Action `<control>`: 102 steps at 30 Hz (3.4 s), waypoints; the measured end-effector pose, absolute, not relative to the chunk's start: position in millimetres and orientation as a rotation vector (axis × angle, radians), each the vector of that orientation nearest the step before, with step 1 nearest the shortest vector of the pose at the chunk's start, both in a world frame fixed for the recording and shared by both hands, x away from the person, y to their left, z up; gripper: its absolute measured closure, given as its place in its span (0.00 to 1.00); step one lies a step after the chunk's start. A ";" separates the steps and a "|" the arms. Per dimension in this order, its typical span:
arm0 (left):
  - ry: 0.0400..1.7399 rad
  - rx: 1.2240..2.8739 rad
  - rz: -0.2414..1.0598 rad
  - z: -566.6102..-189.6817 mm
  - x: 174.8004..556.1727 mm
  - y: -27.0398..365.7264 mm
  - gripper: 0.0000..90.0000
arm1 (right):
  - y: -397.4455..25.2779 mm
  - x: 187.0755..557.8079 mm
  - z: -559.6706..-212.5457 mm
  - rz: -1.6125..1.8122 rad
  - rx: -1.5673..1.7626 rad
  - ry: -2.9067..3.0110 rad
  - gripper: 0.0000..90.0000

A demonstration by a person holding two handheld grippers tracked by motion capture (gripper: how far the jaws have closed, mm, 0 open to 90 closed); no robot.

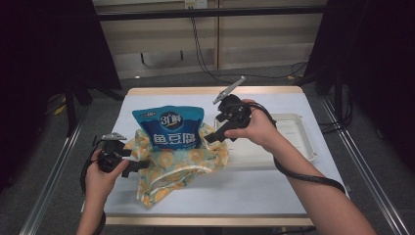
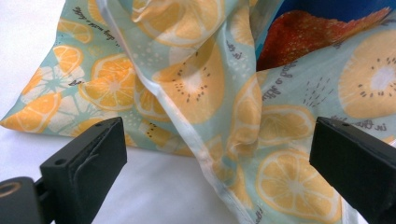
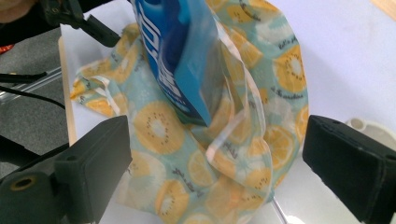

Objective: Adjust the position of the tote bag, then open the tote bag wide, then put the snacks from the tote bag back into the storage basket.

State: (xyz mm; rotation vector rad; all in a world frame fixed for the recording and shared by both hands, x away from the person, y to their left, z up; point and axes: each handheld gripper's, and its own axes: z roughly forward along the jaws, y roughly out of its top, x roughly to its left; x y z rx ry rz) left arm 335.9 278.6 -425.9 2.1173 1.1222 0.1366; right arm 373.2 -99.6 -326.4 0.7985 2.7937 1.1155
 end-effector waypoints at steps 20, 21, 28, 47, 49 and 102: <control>1.122 2.142 0.138 -426.6 334.5 280.1 0.04 | -86.1 380.5 -299.3 1.095 0.784 2.811 0.11; 1.129 2.134 0.136 -427.1 334.3 279.6 0.04 | -86.5 381.1 -298.9 1.094 0.776 2.814 0.11; 1.126 2.134 0.144 -426.3 334.1 280.3 0.04 | -85.4 382.6 -298.3 1.094 0.768 2.819 0.11; 1.132 2.124 0.139 -425.2 333.4 280.7 0.04 | -80.8 388.0 -280.3 1.095 0.758 2.819 0.12; 1.131 2.128 0.140 -425.4 333.5 280.6 0.04 | -79.7 388.0 -278.2 1.083 0.751 2.819 0.13; 1.119 2.136 0.131 -426.6 334.1 277.8 0.04 | -20.7 404.4 -270.3 0.949 0.587 2.937 0.59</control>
